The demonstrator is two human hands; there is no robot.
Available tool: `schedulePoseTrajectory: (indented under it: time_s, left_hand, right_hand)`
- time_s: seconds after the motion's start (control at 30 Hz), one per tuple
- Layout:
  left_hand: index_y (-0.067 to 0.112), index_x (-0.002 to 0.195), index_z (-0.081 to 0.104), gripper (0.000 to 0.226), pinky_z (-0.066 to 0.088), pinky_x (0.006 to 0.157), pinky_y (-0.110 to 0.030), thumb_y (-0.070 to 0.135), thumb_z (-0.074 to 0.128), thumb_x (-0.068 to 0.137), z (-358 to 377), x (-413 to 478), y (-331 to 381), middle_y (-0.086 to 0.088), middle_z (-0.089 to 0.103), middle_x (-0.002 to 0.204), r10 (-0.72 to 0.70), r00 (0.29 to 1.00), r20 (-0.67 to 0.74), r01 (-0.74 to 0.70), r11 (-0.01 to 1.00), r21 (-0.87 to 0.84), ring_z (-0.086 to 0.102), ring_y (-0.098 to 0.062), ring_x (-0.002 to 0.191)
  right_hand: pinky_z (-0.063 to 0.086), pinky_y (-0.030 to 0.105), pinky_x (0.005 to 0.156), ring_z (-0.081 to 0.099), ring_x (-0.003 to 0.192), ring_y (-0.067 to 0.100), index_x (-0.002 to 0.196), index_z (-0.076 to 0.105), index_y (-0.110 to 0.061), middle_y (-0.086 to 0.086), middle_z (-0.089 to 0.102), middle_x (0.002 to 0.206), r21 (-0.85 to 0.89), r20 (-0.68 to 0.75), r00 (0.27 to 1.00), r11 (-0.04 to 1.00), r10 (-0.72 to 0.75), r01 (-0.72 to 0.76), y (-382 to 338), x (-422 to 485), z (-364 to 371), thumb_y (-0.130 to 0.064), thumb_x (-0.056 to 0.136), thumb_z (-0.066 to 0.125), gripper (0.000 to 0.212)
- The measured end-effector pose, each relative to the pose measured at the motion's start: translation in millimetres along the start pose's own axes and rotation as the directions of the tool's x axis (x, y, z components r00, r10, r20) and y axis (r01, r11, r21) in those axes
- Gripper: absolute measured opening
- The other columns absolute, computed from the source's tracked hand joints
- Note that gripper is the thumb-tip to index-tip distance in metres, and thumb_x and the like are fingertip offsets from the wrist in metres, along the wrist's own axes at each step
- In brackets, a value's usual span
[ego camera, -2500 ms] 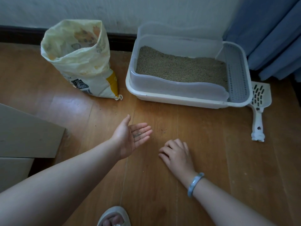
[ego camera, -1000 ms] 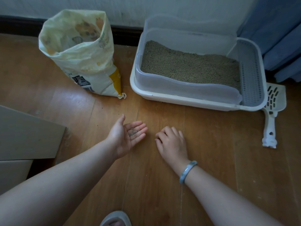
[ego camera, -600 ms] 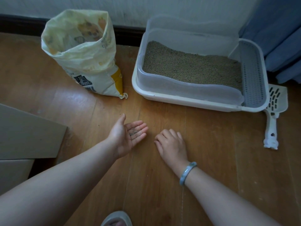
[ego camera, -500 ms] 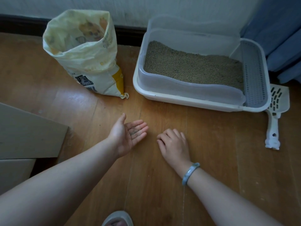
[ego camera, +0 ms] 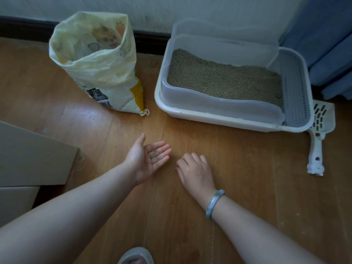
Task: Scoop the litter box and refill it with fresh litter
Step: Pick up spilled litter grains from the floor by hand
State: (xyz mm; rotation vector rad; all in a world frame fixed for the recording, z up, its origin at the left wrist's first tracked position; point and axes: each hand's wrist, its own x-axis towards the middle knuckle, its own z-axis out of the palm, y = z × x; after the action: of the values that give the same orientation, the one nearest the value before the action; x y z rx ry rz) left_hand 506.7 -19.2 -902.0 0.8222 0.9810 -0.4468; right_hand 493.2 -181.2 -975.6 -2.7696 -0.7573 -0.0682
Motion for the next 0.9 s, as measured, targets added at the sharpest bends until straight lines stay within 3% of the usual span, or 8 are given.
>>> schedulePoseTrajectory:
  time_s: [0.2,0.43,0.53,0.6,0.7,0.9]
  left_hand:
    - [0.001,0.111,0.06,0.065,0.054,0.082,-0.034,0.054,0.025,0.099,0.5,0.4,0.0,-0.016,0.068,0.111,-0.001,1.0,0.001,0.001,1.0,0.0,0.067,-0.025,0.1]
    - [0.002,0.111,0.061,0.065,0.055,0.081,-0.034,0.055,0.026,0.098,-0.4,1.9,-2.2,-0.016,0.068,0.112,-0.004,1.0,-0.001,0.004,1.0,0.014,0.067,-0.024,0.101]
    - [0.0,0.112,0.06,0.065,0.054,0.081,-0.034,0.054,0.025,0.099,1.9,1.8,-2.4,-0.016,0.068,0.112,-0.009,1.0,0.002,0.009,1.0,0.01,0.067,-0.025,0.1]
    - [0.0,0.112,0.06,0.065,0.054,0.081,-0.033,0.054,0.025,0.099,3.0,2.2,-1.9,-0.016,0.068,0.111,-0.012,1.0,0.008,0.012,1.0,0.008,0.067,-0.024,0.1]
    - [0.001,0.112,0.06,0.065,0.055,0.08,-0.033,0.054,0.026,0.098,2.8,3.7,-0.8,-0.016,0.069,0.111,-0.015,1.0,0.013,0.015,1.0,0.006,0.068,-0.024,0.099]
    - [0.001,0.11,0.061,0.065,0.056,0.078,-0.033,0.055,0.026,0.098,3.0,4.3,-1.1,-0.015,0.069,0.11,-0.015,1.0,0.012,0.015,1.0,0.016,0.069,-0.024,0.097]
  right_hand:
    - [0.039,0.032,0.063,0.052,0.072,0.019,0.08,0.065,-0.022,-0.004,0.058,0.078,0.061,0.003,1.0,0.998,0.005,-0.006,-0.6,1.1,-1.1,-0.016,0.076,0.07,0.009]
    - [0.038,0.031,0.062,0.052,0.067,0.019,0.076,0.061,-0.02,-0.002,0.055,0.073,-0.064,0.015,0.999,0.997,-0.047,0.048,-2.1,-0.5,6.3,-0.014,0.073,0.075,0.015]
    - [0.037,0.032,0.066,0.054,0.071,0.02,0.079,0.061,-0.022,-0.002,0.056,0.075,0.002,-0.023,0.998,0.998,0.061,-0.061,3.3,-5.0,7.3,-0.019,0.08,0.063,0.003]
    - [0.038,0.032,0.067,0.055,0.074,0.02,0.081,0.062,-0.024,-0.003,0.058,0.078,0.087,-0.057,0.965,0.965,0.255,-0.249,13.9,-11.9,2.6,-0.026,0.084,0.052,0.011]
    - [0.04,0.033,0.069,0.055,0.078,0.02,0.086,0.068,-0.022,-0.003,0.061,0.083,0.179,-0.076,0.882,0.877,0.465,-0.446,37.6,-22.7,-6.9,-0.023,0.086,0.062,0.006]
    - [0.04,0.034,0.069,0.054,0.08,0.019,0.097,0.072,-0.022,-0.004,0.062,0.086,0.163,-0.062,0.925,0.918,0.374,-0.36,51.9,-10.2,-9.7,-0.03,0.082,0.069,0.017]
